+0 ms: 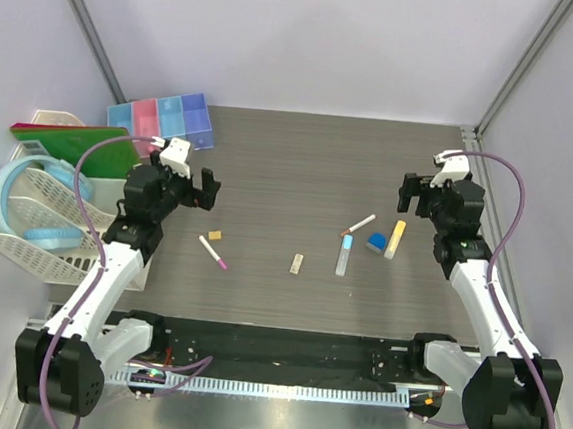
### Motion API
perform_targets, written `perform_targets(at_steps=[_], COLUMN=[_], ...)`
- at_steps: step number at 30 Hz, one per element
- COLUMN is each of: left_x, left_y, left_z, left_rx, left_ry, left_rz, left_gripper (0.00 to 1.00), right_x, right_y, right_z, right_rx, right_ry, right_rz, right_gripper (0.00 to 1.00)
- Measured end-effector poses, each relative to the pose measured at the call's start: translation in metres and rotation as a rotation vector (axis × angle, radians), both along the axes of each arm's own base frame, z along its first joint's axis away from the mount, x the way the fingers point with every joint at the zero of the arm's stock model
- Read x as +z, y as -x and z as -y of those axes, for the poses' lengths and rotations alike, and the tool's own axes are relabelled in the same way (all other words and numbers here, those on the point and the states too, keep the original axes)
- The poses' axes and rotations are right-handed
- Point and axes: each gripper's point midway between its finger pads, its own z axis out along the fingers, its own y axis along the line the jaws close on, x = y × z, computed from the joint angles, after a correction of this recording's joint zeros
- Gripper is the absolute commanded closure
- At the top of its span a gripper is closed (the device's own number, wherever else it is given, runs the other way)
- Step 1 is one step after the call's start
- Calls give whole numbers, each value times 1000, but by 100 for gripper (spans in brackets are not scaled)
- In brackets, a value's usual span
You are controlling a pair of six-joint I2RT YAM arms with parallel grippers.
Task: Sort the stationery into containers
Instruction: Move the storage box to the center of the board.
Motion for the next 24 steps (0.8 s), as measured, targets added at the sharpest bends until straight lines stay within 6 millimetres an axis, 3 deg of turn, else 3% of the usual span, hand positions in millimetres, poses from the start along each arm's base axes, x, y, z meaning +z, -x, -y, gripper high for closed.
perform_targets(at_steps=[8, 16, 20, 24], left_x=[-15, -22, -35, -41], left_y=[1, 0, -15, -52], left_z=[-3, -2, -1, -4], left_rx=[-6, -33, -20, 38], left_ry=[-46, -88, -82, -103], left_rz=[-14, -11, -69, -121], left_gripper=[0, 0, 7, 4], right_x=[-15, -5, -10, -15], right_y=[9, 16, 15, 12], right_z=[-2, -11, -9, -7], right_rx=[74, 159, 158, 156], right_ry=[104, 154, 172, 186], right_rz=[1, 50, 34, 10], right_gripper=[0, 0, 0, 0])
